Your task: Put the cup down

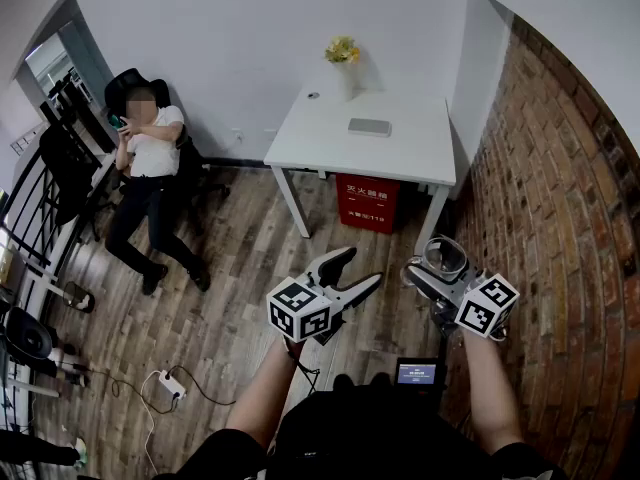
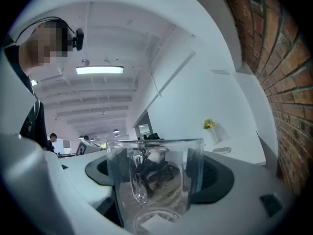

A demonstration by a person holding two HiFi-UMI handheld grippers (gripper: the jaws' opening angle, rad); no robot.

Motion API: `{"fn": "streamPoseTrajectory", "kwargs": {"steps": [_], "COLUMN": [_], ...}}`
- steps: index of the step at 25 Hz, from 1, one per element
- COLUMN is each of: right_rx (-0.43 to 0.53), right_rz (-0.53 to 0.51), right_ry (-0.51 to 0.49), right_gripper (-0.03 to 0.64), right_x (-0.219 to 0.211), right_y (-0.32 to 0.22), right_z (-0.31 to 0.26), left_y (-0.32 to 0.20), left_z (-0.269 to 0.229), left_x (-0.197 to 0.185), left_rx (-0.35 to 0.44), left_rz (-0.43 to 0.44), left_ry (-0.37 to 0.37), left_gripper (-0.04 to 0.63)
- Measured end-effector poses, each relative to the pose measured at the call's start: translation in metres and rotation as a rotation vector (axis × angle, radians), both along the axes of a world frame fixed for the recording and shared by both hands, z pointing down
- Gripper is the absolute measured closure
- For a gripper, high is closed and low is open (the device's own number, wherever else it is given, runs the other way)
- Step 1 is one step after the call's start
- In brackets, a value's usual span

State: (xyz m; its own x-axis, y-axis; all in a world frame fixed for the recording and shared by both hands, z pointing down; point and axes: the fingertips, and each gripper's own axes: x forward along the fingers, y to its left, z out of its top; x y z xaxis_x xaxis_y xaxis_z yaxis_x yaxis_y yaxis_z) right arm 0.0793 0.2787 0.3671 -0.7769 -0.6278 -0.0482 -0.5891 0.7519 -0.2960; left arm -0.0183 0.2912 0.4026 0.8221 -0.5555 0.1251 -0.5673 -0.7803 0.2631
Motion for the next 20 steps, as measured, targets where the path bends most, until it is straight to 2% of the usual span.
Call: {"fn": "streamPoseTrajectory", "kwargs": {"steps": [20], "right_rx": [-0.025], "right_rz": [-0.038], "right_ry": [-0.012], "right_gripper": [0.189], "right_x": [-0.002], "right_y": [0.005], "right_z": [0.012], "left_y": [0.001], "left_z": [0.015], "left_x": [-0.003], "left_rx": [-0.027], "left_rz": [-0.004], "left_ry": [-0.034], "left_gripper": [0.27]}}
